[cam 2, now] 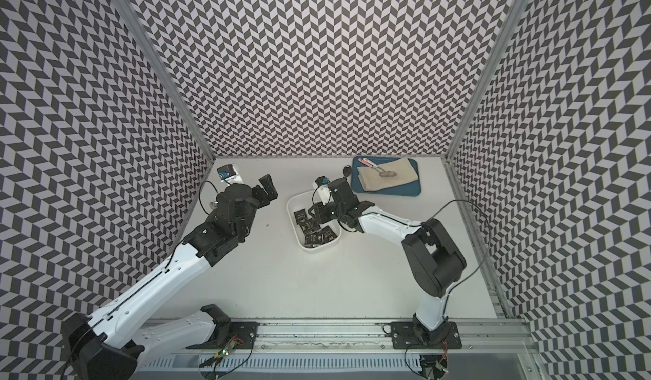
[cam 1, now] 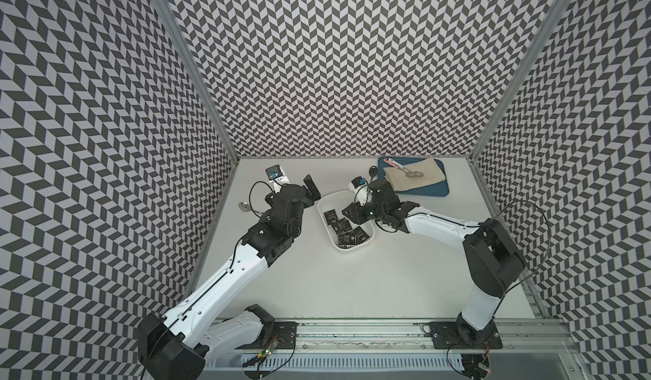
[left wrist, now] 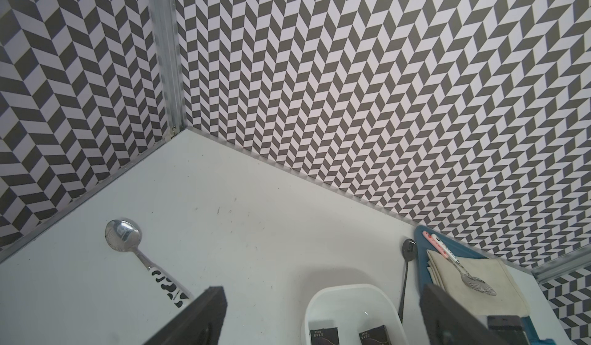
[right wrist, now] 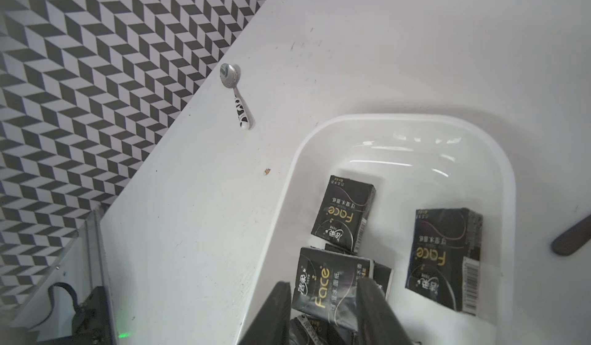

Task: Take the pocket tissues out of the storage box
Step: Pick up the pocket tissues from the storage box.

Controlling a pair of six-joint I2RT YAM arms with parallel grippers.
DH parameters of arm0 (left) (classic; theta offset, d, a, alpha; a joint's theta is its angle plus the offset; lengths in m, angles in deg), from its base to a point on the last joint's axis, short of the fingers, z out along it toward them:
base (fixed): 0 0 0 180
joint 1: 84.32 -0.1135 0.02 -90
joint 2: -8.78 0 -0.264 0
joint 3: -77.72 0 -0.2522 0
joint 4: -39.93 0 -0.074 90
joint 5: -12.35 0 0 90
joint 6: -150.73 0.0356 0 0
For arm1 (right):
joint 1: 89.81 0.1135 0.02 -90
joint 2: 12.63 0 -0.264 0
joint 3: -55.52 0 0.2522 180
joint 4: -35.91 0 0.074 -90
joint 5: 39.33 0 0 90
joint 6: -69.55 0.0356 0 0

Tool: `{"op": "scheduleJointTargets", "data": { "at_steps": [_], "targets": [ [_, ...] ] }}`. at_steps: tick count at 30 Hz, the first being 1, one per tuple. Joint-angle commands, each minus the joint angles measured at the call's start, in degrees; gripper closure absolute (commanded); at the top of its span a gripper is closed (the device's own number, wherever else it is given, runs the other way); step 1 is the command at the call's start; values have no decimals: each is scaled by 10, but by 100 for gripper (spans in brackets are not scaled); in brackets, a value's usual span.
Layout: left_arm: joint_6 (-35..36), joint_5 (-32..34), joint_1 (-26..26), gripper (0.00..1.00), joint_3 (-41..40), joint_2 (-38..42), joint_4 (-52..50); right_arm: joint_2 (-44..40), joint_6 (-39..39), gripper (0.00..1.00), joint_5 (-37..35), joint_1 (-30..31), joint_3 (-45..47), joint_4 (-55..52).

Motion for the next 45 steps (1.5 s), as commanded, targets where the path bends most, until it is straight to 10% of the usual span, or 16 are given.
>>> {"op": "scheduleJointTargets", "data": {
  "at_steps": [1,15,34,45],
  "targets": [
    [5,2,-1,1,-5,8,7,35,-10,54,13,0,-1,7],
    [9,1,-1,1,-11,9,12,100,-9,47,33,0,-14,18],
    [10,6,-1,1,-17,12,15,89,-12,96,47,1,-6,30],
    [10,12,-1,1,-17,13,17,-26,-5,100,8,-3,-4,18]
  ]
}}
